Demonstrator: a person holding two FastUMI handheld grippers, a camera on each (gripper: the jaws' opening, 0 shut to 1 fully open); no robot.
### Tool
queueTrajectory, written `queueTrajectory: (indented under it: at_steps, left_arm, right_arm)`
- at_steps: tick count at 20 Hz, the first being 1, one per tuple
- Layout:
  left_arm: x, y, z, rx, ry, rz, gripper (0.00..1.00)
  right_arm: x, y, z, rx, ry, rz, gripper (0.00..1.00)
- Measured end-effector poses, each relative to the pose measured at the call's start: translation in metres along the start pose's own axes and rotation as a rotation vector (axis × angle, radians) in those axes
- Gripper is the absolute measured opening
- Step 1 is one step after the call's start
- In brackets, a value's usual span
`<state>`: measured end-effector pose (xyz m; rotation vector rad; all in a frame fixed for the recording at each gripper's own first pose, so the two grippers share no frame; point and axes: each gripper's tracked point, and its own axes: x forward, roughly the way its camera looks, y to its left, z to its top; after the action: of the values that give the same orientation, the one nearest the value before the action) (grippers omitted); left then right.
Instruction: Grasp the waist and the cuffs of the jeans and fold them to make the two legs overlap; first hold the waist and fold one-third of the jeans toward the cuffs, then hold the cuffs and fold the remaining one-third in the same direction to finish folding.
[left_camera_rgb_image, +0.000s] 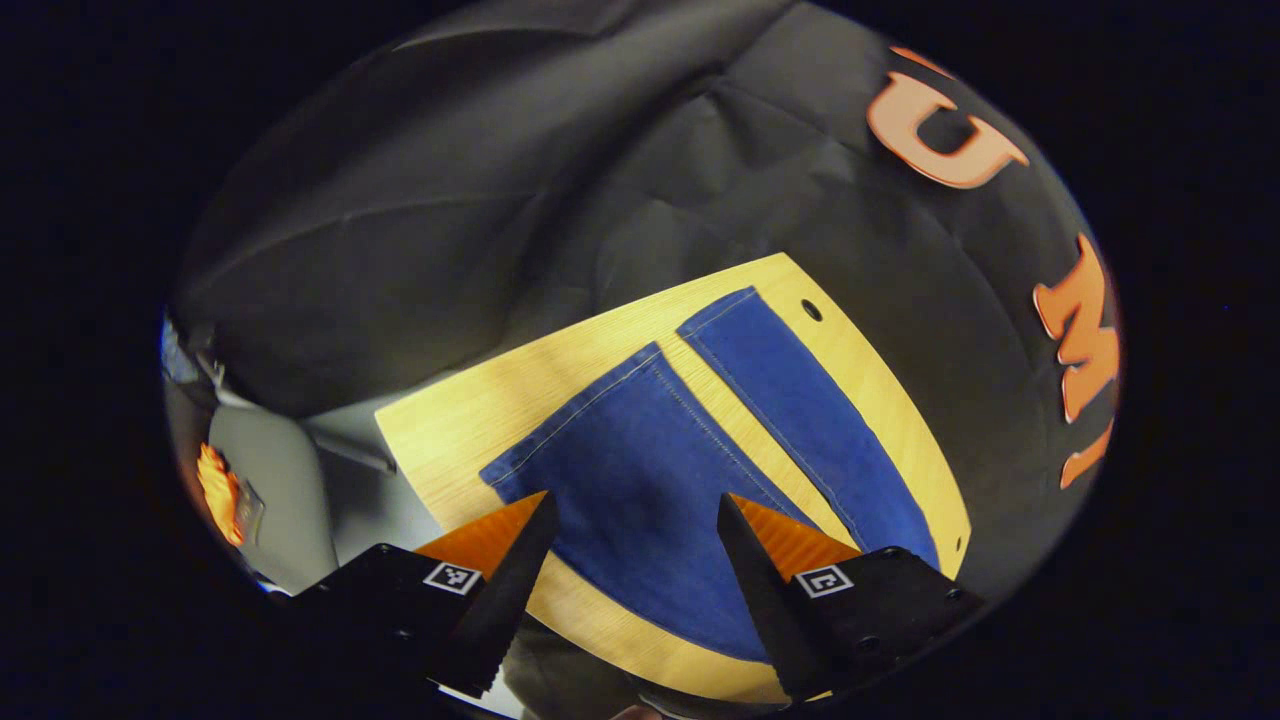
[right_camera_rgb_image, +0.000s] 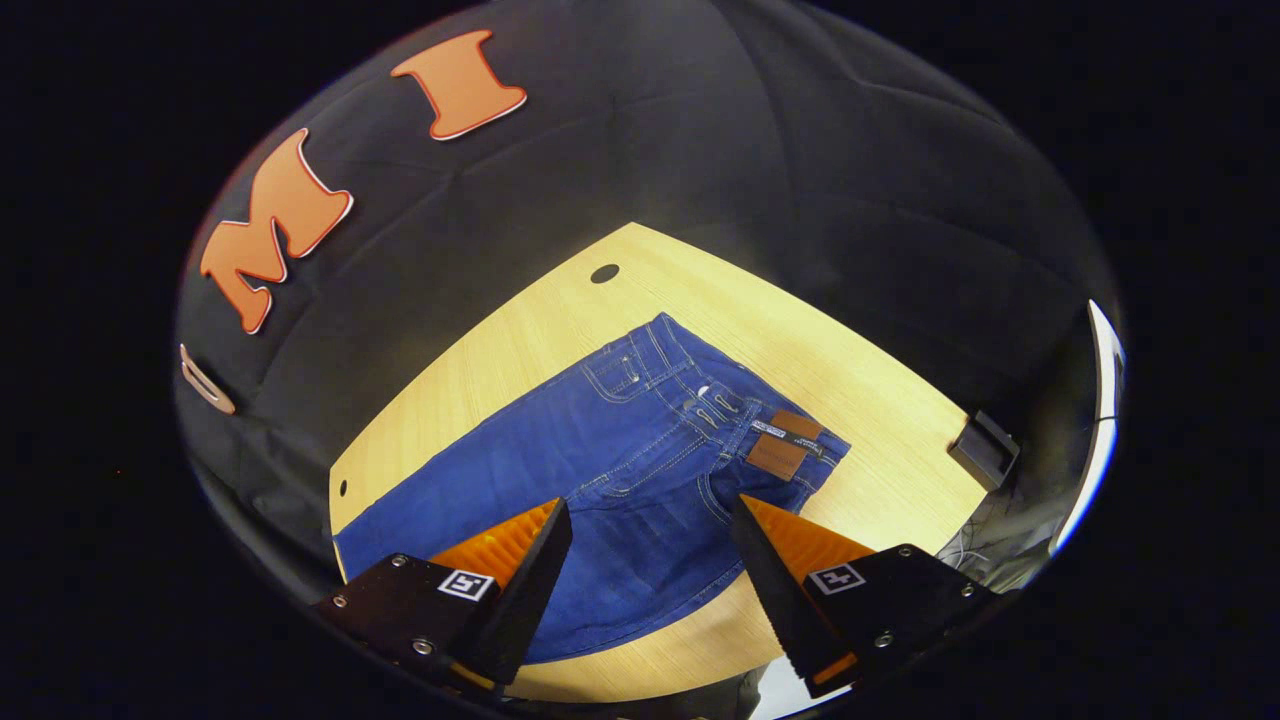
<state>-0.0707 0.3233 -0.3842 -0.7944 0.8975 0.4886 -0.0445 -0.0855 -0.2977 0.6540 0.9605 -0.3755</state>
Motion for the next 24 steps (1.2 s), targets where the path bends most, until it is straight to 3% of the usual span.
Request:
queueTrajectory:
  at_steps: [10, 18, 20, 24]
  left_arm:
    - [0.025, 0.034, -0.016, -0.272, 0.103, -0.059, 0.98]
    - [0.048, 0.018, 0.005, -0.346, 0.076, -0.230, 0.91]
    - [0.058, 0.011, 0.008, -0.361, 0.091, -0.256, 0.86]
    - [0.077, 0.003, 0.006, -0.379, 0.133, -0.248, 0.60]
  right_arm:
    - [0.018, -0.006, -0.021, 0.101, 0.074, -0.019, 0.98]
    - [0.015, 0.002, -0.036, 0.201, 0.073, -0.026, 0.98]
    - [0.015, 0.002, -0.037, 0.216, 0.068, -0.034, 0.98]
    - [0.017, -0.006, -0.032, 0.252, 0.073, -0.036, 0.98]
